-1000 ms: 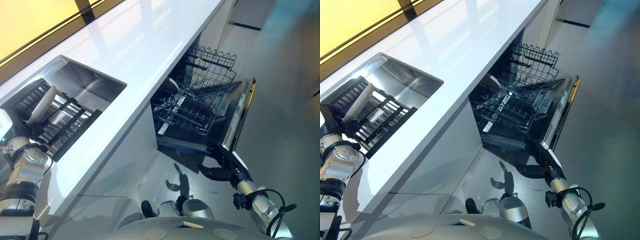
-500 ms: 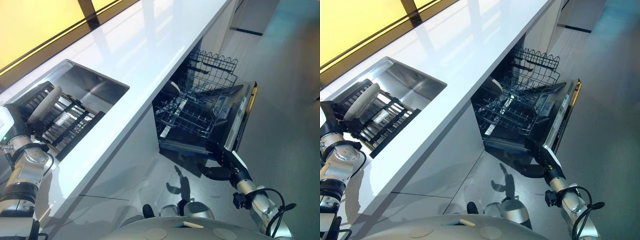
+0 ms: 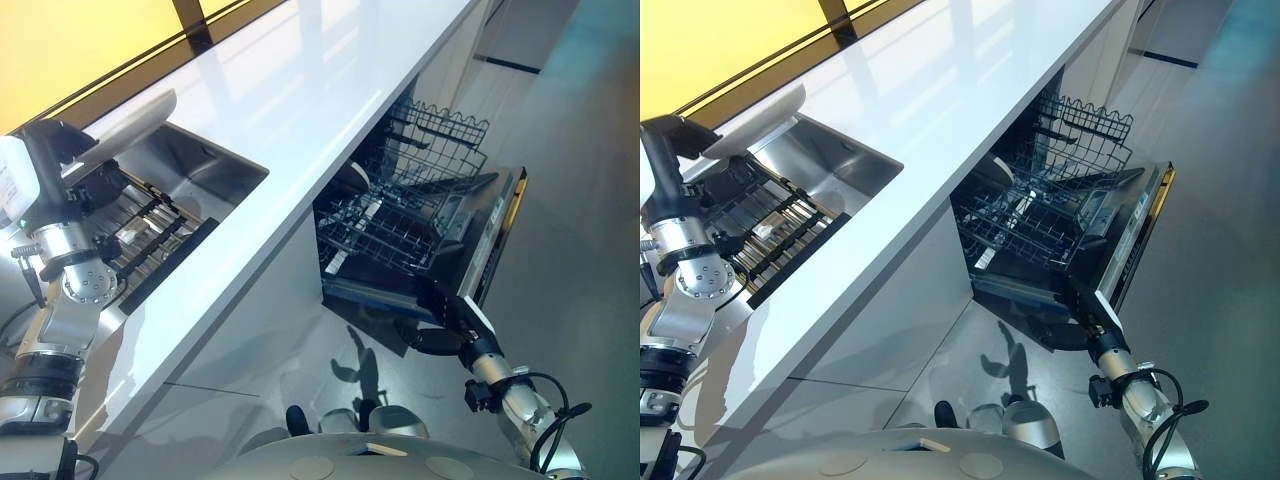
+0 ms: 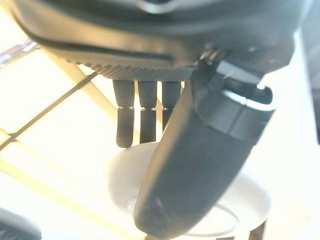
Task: Pick up plates and place into dishwasher.
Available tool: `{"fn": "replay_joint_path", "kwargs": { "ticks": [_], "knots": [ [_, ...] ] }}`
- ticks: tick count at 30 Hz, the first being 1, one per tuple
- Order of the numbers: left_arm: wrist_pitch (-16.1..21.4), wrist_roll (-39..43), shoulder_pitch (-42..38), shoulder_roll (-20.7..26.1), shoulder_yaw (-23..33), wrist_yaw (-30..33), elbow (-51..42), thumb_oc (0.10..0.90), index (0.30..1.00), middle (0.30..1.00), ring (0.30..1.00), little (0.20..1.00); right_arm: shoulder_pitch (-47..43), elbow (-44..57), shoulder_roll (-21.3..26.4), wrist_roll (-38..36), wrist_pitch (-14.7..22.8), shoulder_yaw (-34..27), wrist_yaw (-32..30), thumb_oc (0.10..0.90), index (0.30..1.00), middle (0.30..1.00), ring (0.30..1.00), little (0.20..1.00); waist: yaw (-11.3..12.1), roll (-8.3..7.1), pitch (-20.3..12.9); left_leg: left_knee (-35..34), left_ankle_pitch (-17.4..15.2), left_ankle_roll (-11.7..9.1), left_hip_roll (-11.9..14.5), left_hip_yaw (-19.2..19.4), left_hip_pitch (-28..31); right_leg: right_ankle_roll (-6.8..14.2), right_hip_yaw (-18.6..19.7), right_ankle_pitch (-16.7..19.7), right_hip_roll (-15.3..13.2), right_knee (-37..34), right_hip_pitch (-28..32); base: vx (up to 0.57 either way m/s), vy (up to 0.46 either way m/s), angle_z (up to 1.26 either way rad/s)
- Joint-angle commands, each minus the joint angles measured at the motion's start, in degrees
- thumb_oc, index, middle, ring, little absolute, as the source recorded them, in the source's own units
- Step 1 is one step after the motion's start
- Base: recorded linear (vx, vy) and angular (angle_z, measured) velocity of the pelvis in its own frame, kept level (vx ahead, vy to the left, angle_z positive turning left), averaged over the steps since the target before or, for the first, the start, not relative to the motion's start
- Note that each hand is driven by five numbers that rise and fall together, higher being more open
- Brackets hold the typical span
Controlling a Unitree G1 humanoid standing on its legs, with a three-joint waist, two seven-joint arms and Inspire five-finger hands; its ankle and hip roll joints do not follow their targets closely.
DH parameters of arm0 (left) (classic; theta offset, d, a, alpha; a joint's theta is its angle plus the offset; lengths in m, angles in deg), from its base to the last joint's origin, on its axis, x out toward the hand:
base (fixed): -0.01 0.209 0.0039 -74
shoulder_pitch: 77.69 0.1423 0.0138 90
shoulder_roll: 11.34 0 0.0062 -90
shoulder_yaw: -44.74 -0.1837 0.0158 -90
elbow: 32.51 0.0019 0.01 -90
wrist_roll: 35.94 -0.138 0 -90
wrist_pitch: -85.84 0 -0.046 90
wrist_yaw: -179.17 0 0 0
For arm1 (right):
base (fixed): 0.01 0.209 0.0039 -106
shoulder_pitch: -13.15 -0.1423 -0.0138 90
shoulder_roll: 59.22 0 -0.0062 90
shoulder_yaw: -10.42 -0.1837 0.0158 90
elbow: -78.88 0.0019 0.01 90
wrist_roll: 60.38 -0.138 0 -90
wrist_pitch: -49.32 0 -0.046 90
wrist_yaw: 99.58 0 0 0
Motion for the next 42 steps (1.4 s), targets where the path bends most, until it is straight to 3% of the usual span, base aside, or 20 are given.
{"fn": "replay_joint_path", "kwargs": {
  "ticks": [1, 3, 11, 14, 19, 22, 27, 42],
  "knots": [
    [5.71, -0.37, -5.05, 7.09, 7.0, 2.97, -4.07, 0.169, 0.359, 0.359, 0.359, 0.269, -4.28, 9.59, -0.39, 0.6, 7.35, -2.08, -2.26, 0.8, 0.9, 0.9, 0.9, 0.9, -0.08, 0.2, -4.26, 2.19, -9.07, 0.23, -3.43, -1.96, 0.95, 3.87, 0.72, -5.19, 2.07, 4.79, -2.98, -0.04, -0.018, 0.04],
    [5.71, -0.37, -5.01, 6.84, 6.83, 2.17, -5.68, 0.166, 0.356, 0.356, 0.356, 0.266, -5.06, 11.04, -0.24, 1.11, 7.58, -2.58, -4.23, 0.8, 0.9, 0.9, 0.9, 0.9, 0.0, 0.19, -4.16, 2.31, -9.1, 0.29, -3.39, -1.99, 0.91, 3.85, 0.78, -5.21, 2.07, 4.95, -3.0, -0.05, -0.02, 0.07],
    [6.12, -0.38, -2.01, 6.02, 7.77, -2.84, -14.87, 0.171, 0.361, 0.361, 0.361, 0.271, -9.56, 17.61, 2.12, 16.57, 9.15, -9.47, -25.68, 0.8, 0.9, 0.9, 0.9, 0.9, 0.74, 0.37, -3.84, 1.95, -8.96, 0.54, -3.41, -2.51, 1.21, 3.97, 1.28, -4.91, 2.57, 5.57, -3.0, -0.05, -0.01, 0.06],
    [5.65, -0.64, -1.5, 5.57, 7.71, -5.18, -18.28, 0.177, 0.366, 0.366, 0.366, 0.277, -12.66, 19.8, 5.5, 22.92, 9.8, -12.94, -30.24, 0.8, 0.9, 0.9, 0.9, 0.9, 1.38, 0.36, -3.73, 1.99, -8.88, 0.59, -3.4, -3.06, 1.24, 3.91, 1.31, -4.88, 2.81, 5.45, -2.65, -0.05, -0.016, 0.03],
    [6.52, 1.09, -2.35, 5.21, 6.51, -10.83, -20.27, 0.21, 0.394, 0.394, 0.394, 0.31, -16.41, 22.37, 11.61, 28.85, 10.97, -15.49, -29.53, 0.8, 0.9, 0.9, 0.9, 0.9, 2.5, 0.0, -3.8, 2.38, -8.73, 0.41, -3.42, -4.07, 0.93, 3.82, 1.15, -4.79, 2.99, 5.17, -2.24, -0.05, -0.027, 0.02],
    [7.23, 2.15, -2.66, 4.76, 5.61, -14.94, -21.89, 0.204, 0.389, 0.389, 0.389, 0.304, -18.24, 23.71, 15.09, 29.79, 10.93, -16.2, -25.57, 0.8, 0.9, 0.9, 0.9, 0.9, 3.32, -0.31, -4.12, 2.6, -8.53, 0.23, -3.46, -4.68, 0.47, 3.72, 0.71, -4.81, 3.08, 4.98, -2.23, -0.06, -0.036, 0.09],
    [8.39, 4.28, -3.68, 4.27, 3.68, -20.8, -23.84, 0.1, 0.3, 0.3, 0.3, 0.2, -21.42, 25.56, 19.89, 27.23, 10.69, -14.89, -16.04, 0.8, 0.9, 0.9, 0.9, 0.9, 4.59, -0.91, -4.42, 2.48, -7.55, 0.08, -3.45, -5.19, -0.16, 3.38, -0.2, -4.56, 3.19, 4.44, -2.08, -0.05, -0.041, 0.15],
    [12.44, 8.48, -7.48, 3.17, -2.5, -29.6, -23.92, 0.1, 0.3, 0.3, 0.3, 0.2, -36.17, 23.7, 24.8, 27.26, 8.7, -6.56, -9.95, 0.8, 0.9, 0.9, 0.9, 0.9, 7.98, -2.07, -4.89, 2.05, -7.15, 0.06, -3.89, -6.98, -0.36, 3.21, -2.07, -4.28, 2.96, 3.68, -1.26, -0.01, -0.024, 0.11]
  ]
}}
